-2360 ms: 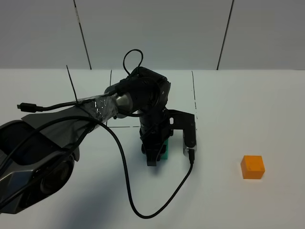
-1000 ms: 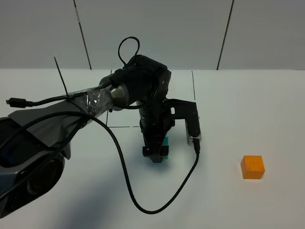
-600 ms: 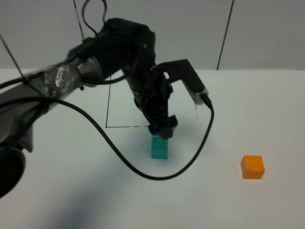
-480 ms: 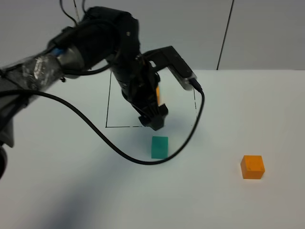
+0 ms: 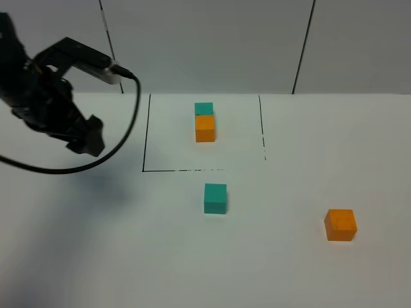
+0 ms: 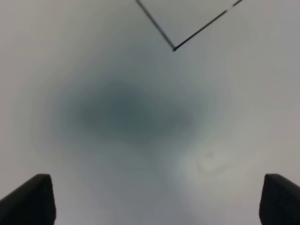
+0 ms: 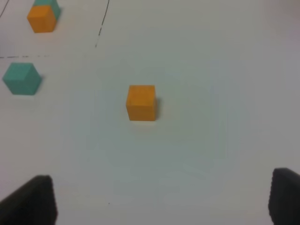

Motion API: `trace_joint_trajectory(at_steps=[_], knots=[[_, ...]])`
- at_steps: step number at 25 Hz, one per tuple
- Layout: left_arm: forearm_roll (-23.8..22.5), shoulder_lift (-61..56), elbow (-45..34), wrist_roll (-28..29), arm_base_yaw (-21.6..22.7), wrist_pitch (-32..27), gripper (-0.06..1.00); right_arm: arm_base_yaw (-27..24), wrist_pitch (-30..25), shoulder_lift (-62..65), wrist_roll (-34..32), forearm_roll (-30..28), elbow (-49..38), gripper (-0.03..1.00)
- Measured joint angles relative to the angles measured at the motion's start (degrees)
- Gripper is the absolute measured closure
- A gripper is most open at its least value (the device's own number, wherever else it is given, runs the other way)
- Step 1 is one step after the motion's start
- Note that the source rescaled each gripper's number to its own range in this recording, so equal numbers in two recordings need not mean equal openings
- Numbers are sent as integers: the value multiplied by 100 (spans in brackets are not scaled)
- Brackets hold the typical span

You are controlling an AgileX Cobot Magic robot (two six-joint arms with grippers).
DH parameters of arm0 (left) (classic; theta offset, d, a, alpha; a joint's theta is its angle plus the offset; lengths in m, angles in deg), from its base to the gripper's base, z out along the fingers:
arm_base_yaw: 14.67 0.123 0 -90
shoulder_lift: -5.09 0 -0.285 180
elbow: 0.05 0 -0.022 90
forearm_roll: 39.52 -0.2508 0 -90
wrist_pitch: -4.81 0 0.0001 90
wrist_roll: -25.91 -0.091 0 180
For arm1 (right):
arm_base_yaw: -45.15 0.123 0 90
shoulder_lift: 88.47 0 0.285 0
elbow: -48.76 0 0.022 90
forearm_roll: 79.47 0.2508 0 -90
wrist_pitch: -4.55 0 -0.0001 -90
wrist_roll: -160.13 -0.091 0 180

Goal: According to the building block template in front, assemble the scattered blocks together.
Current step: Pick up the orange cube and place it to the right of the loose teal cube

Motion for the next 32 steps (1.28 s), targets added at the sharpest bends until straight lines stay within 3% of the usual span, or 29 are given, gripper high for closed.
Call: trace_joint_trajectory(at_steps=[3, 8, 16, 20, 32], knots=[[0, -884, -842, 134, 290, 372, -1, 0, 0, 0, 0, 0, 0, 17], [-215, -2494, -1966, 510, 359, 614, 0, 0, 0, 0, 0, 0, 0, 17], [-1381, -4971, -3126, 2292, 365, 280, 0, 0, 0, 0, 0, 0, 0, 17], [-1348, -6048, -3557, 2736, 365, 173, 0, 0, 0, 0, 0, 0, 0, 17], [-1157, -8335, -4667, 3279, 365, -381, 1, 0, 0, 0, 0, 0, 0, 17]])
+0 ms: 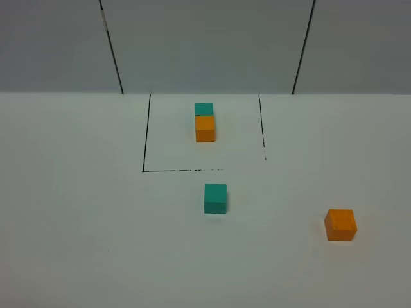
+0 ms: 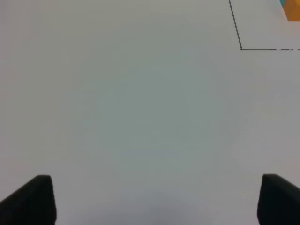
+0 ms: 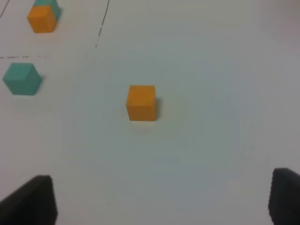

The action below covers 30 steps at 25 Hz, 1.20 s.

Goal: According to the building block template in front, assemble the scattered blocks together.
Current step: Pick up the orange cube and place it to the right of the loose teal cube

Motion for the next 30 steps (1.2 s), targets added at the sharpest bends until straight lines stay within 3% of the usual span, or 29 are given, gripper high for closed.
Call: trace_joint_trajectory(at_steps=[5, 15, 23, 30], knots=[[332, -517, -88, -148, 0, -277, 4, 0, 0, 0, 0, 0, 0, 17], [1254, -968, -567, -1383, 0, -288, 10, 0, 0, 0, 0, 0, 0, 17], [1157, -1430, -750, -1413, 0, -351, 21, 0, 0, 0, 0, 0, 0, 17], [1009, -1714, -750, -1269, 0, -357, 23, 0, 0, 0, 0, 0, 0, 17]])
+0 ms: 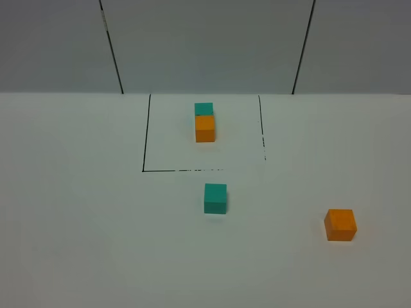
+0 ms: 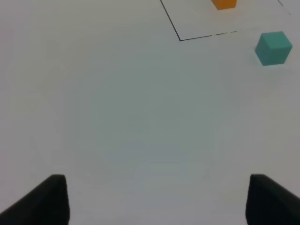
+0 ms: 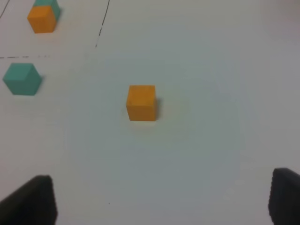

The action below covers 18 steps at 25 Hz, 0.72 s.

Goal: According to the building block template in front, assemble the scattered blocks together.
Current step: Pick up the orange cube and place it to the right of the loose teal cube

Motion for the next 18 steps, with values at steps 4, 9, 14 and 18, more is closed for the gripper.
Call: trace_joint_trajectory(at_steps=[4, 9, 14, 18], knots=[[-298, 0, 0, 347, 0, 0, 24, 0, 0, 0, 0, 0, 0, 17], [-551, 0, 0, 612, 0, 0, 24, 0, 0, 0, 0, 0, 0, 17], [-575, 0, 0, 626, 0, 0, 24, 0, 0, 0, 0, 0, 0, 17], [-575, 0, 0, 638, 0, 0, 24, 0, 0, 0, 0, 0, 0, 17]])
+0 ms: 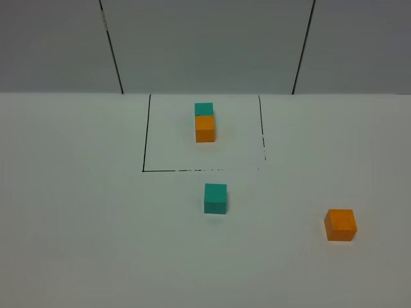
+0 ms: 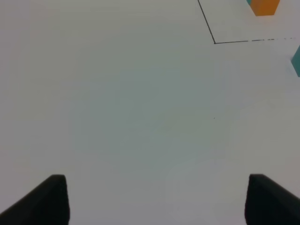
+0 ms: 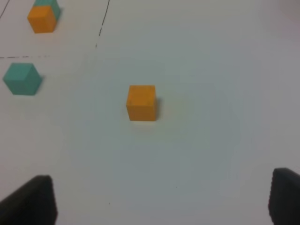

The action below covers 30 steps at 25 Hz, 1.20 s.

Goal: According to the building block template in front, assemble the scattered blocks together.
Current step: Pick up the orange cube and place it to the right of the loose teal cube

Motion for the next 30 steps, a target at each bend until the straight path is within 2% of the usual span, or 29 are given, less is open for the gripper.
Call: trace_joint_trajectory(at_steps=[30], knots=[[0, 0, 0, 41, 0, 0, 24, 0, 0, 0, 0, 0, 0, 17]])
